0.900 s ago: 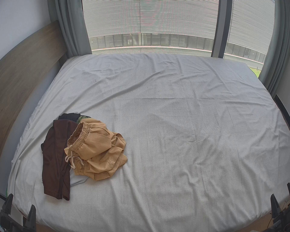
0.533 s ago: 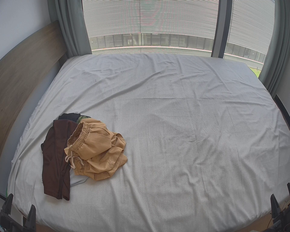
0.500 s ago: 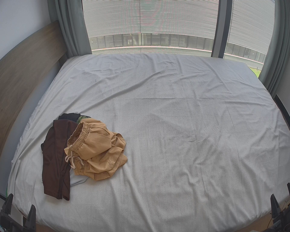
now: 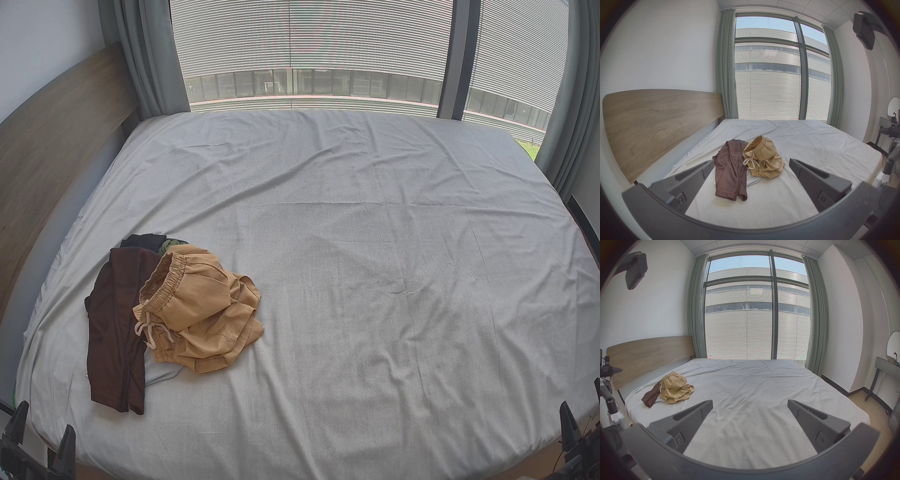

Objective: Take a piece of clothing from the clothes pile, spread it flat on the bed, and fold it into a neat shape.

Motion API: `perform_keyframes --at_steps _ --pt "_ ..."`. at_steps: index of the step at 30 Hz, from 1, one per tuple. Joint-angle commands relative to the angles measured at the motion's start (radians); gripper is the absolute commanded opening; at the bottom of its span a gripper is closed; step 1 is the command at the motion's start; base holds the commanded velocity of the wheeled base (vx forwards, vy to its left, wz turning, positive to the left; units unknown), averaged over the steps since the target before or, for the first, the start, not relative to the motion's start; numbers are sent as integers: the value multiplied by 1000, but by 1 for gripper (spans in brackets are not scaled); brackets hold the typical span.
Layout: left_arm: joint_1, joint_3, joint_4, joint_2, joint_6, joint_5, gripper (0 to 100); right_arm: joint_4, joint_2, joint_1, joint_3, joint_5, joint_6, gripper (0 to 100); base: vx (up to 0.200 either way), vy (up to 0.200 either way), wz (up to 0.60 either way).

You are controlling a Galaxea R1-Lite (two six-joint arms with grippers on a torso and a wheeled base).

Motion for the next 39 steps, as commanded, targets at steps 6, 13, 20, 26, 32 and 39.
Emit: perform_keyframes --at_steps 6,13,20,26,32,39 --pt "0 18 0 -10 6 -2 100 0 -16 0 18 0 -2 100 0 0 0" --pt "0 18 -2 -10 12 -2 100 0 -16 0 18 0 -1 100 0 0 0" --pt "5 -19 -83 -5 9 0 100 0 -16 0 18 0 1 100 0 0 0" --pt "-18 -68 -104 97 13 -39 100 0 -16 0 18 0 2 100 0 0 0" --pt "-92 -134 -112 246 2 -58 100 0 -16 0 18 3 1 100 0 0 0" --pt "-116 -258 -130 406 2 -58 100 0 -16 0 18 3 2 100 0 0 0"
